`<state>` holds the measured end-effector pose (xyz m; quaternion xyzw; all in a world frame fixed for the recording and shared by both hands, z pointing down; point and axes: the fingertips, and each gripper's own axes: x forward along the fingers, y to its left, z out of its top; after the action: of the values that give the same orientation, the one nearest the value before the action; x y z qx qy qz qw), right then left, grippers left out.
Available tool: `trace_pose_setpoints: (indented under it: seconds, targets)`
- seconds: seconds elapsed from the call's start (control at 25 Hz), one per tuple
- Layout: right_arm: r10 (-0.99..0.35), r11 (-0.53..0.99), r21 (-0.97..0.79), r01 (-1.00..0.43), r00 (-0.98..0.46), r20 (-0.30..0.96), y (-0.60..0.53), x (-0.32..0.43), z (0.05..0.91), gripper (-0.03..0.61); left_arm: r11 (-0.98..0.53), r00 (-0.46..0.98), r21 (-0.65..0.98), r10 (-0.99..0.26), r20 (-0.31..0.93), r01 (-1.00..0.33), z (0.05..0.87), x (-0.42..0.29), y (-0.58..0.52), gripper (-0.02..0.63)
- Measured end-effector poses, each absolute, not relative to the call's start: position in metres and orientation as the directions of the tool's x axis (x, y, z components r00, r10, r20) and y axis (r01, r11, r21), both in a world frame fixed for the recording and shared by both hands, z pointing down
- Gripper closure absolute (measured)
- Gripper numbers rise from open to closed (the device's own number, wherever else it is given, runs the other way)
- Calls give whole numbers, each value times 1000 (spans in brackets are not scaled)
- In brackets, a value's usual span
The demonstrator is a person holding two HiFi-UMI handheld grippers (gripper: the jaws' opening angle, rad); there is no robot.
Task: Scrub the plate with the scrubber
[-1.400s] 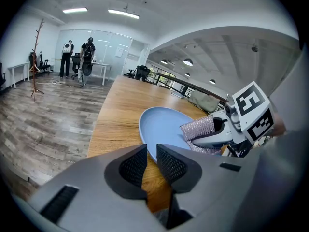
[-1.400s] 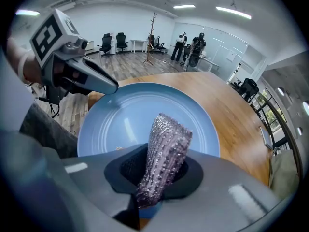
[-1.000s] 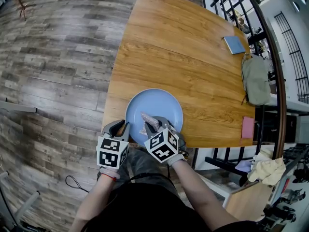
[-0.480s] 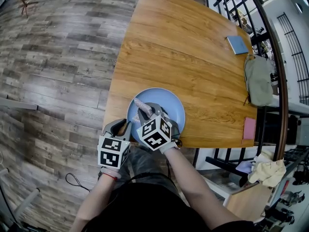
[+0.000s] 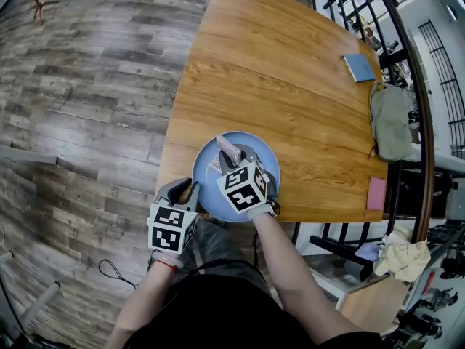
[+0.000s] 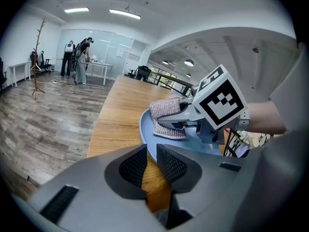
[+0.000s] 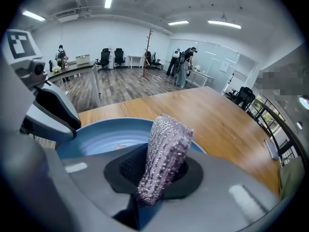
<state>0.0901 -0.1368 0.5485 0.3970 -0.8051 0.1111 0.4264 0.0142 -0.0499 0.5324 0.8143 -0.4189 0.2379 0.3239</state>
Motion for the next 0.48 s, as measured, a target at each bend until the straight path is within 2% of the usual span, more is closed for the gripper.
trace_pose_setpoints:
  seconds: [0.48]
  targets:
    - [-564,605,168,-778,-269,781,-117,125,547,509,-444,537,326,-523,662,-834,533,12,-49,555]
